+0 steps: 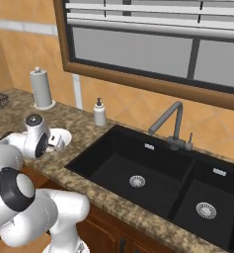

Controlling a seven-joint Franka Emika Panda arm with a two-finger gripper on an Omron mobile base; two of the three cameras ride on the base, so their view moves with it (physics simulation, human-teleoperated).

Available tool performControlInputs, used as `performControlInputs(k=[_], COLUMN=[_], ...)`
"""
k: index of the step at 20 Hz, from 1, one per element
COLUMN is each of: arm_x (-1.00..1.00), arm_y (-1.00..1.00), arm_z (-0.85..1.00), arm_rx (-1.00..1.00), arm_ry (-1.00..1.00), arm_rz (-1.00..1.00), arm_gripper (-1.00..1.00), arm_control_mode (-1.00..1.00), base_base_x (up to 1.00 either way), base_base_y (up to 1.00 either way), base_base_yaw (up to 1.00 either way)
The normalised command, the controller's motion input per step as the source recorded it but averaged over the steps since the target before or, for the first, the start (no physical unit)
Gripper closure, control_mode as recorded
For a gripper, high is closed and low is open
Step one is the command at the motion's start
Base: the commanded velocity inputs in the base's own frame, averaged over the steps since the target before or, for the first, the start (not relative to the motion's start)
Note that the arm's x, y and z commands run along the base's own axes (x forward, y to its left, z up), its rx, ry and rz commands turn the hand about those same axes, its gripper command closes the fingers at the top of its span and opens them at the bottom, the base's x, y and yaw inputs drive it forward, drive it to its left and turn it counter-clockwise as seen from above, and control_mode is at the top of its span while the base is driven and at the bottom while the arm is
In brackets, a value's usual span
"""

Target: Pick up the knife from the drawer and place it on the cutting board. Then place the meat from the plate to the cutting board.

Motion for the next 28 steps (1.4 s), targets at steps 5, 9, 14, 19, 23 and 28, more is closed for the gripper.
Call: performControlInputs(k=[5,9,14,19,23,28], arm_x=[0.69,0.73,0.66,0.51,0.27,0.01], arm_y=[0.61,0.21,0.0,0.0,0.14,0.24], arm_z=[0.0,-0.24,-0.37,-0.23,-0.26,-0.43], arm_rx=[-0.17,-0.08,0.0,0.0,0.0,0.0], arm_ry=[0.24,0.2,0.12,0.04,0.0,0.0], arm_rz=[-0.01,0.0,0.0,0.0,0.0,0.0], arm_gripper=[-1.0,-1.0,-1.0,-1.0,-1.0,-1.0], arm_control_mode=[-1.0,-1.0,-1.0,-1.0,-1.0,-1.0], base_base_x=[0.0,0.0,0.0,0.0,0.0,0.0], base_base_y=[0.0,0.0,0.0,0.0,0.0,0.0], base_base_yaw=[0.0,0.0,0.0,0.0,0.0,0.0])
